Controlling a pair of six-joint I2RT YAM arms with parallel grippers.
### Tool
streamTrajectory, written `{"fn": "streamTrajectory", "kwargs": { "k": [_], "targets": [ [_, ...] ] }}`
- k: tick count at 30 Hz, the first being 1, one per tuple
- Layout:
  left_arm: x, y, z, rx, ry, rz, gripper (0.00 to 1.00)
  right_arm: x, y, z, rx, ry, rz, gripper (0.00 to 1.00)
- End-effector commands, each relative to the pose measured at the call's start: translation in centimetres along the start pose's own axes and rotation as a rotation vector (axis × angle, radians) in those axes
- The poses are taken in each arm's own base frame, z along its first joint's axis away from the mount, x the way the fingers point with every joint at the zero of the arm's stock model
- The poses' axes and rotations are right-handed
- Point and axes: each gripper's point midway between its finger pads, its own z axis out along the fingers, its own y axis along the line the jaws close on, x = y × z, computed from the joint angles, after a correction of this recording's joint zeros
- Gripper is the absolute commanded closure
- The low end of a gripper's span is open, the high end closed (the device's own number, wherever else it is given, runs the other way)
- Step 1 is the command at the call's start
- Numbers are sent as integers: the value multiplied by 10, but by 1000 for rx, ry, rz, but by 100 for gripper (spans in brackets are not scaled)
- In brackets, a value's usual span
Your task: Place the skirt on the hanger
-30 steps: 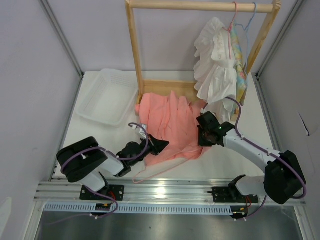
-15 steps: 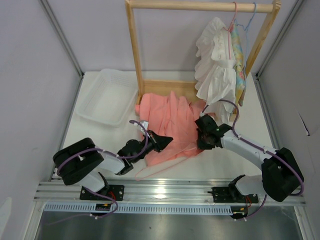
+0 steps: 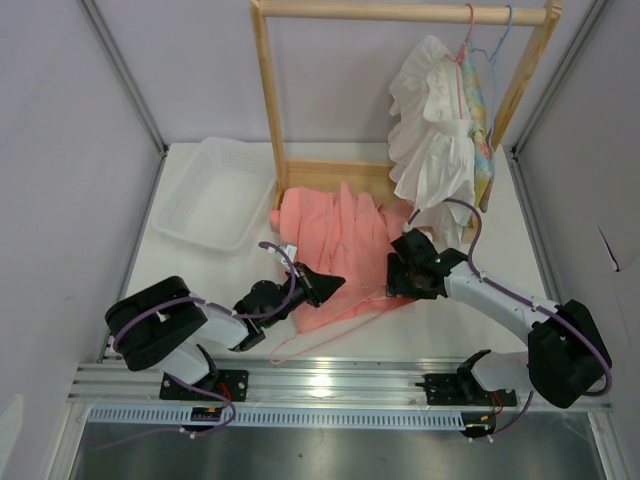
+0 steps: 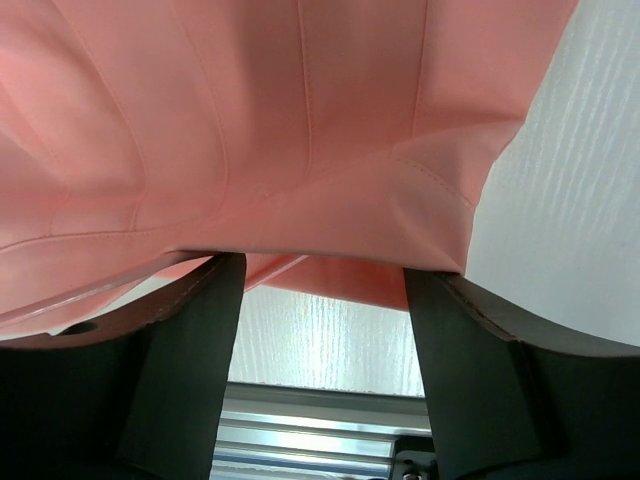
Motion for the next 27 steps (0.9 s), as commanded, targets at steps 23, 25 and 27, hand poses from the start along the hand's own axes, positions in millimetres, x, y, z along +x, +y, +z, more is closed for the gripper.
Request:
{"fn": "streamTrajectory", "kwargs": {
  "k": [23, 25, 27],
  "targets": [
    [-57, -74, -6, 302, -224, -5, 100, -45, -16, -10, 57, -206, 163, 71],
    [-57, -75, -6, 302, -224, -5, 100, -44, -16, -12, 56, -208, 169, 68],
    [-57, -74, -6, 300, -224, -2, 100, -44, -15, -15, 42, -219, 165, 66]
  ]
}}
